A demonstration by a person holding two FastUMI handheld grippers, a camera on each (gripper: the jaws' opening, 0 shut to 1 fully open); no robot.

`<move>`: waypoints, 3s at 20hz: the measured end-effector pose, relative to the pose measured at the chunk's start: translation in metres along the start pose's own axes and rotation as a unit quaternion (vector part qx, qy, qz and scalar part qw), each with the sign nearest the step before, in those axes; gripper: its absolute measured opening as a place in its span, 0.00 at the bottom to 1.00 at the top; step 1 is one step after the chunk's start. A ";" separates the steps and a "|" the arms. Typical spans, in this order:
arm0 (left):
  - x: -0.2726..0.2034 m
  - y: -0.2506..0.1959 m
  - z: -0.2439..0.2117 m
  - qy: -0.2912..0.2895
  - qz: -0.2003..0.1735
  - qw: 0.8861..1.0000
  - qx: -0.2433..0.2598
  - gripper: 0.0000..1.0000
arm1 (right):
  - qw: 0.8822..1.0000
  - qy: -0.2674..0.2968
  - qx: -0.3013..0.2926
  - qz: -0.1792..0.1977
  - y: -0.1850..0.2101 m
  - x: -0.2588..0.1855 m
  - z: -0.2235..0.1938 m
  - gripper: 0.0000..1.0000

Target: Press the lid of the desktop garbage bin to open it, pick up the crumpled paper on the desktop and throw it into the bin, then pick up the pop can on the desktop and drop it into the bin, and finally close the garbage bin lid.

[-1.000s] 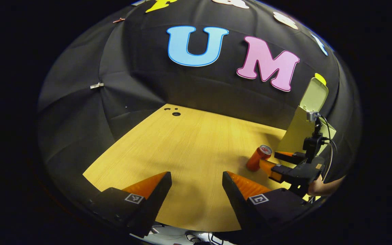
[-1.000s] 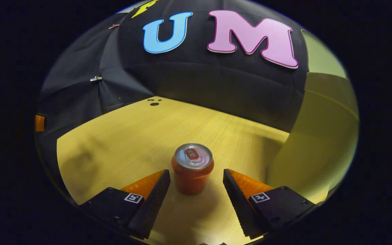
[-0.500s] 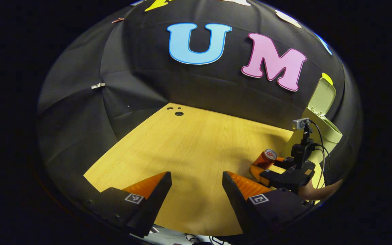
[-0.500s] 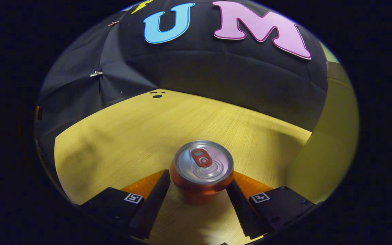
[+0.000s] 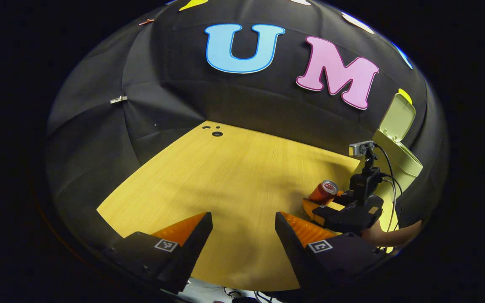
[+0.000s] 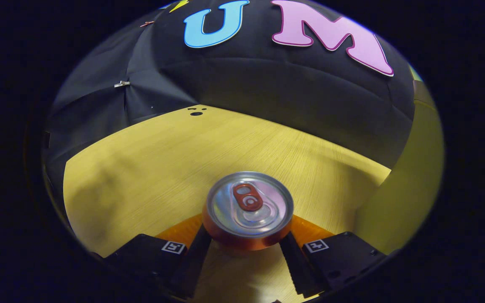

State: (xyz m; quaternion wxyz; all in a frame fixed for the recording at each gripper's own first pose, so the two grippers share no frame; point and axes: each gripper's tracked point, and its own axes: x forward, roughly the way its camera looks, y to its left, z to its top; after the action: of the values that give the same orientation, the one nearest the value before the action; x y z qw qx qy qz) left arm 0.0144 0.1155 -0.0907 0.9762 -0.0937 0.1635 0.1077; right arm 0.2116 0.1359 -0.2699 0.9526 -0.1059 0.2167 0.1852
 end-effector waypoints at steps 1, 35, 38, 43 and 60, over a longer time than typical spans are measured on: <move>0.000 0.000 0.000 0.000 0.001 1.000 0.004 0.96 | 1.000 0.002 -0.002 -0.001 0.000 -0.001 0.000 0.85; -0.046 -0.047 -0.004 -0.096 -0.074 0.991 0.058 0.96 | 0.976 -0.184 0.008 -0.112 -0.103 -0.271 0.241 0.82; -0.032 -0.068 -0.003 -0.087 -0.068 0.993 0.042 0.96 | 0.974 -0.190 0.020 -0.121 -0.144 -0.274 0.247 0.82; -0.017 -0.109 0.000 -0.086 -0.065 0.993 0.043 0.96 | 0.970 -0.187 0.046 -0.149 -0.217 -0.274 0.232 0.82; 0.034 -0.156 -0.044 -0.009 -0.063 0.996 0.055 0.96 | 0.977 -0.086 0.057 -0.185 -0.307 -0.231 0.136 0.83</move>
State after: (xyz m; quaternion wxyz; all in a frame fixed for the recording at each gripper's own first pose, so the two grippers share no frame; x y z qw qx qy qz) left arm 0.0708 -0.0378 -0.1199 0.9861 -0.0490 0.1539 0.0380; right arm 0.1917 -0.1760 -0.0083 0.9900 -0.0728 0.1205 0.0019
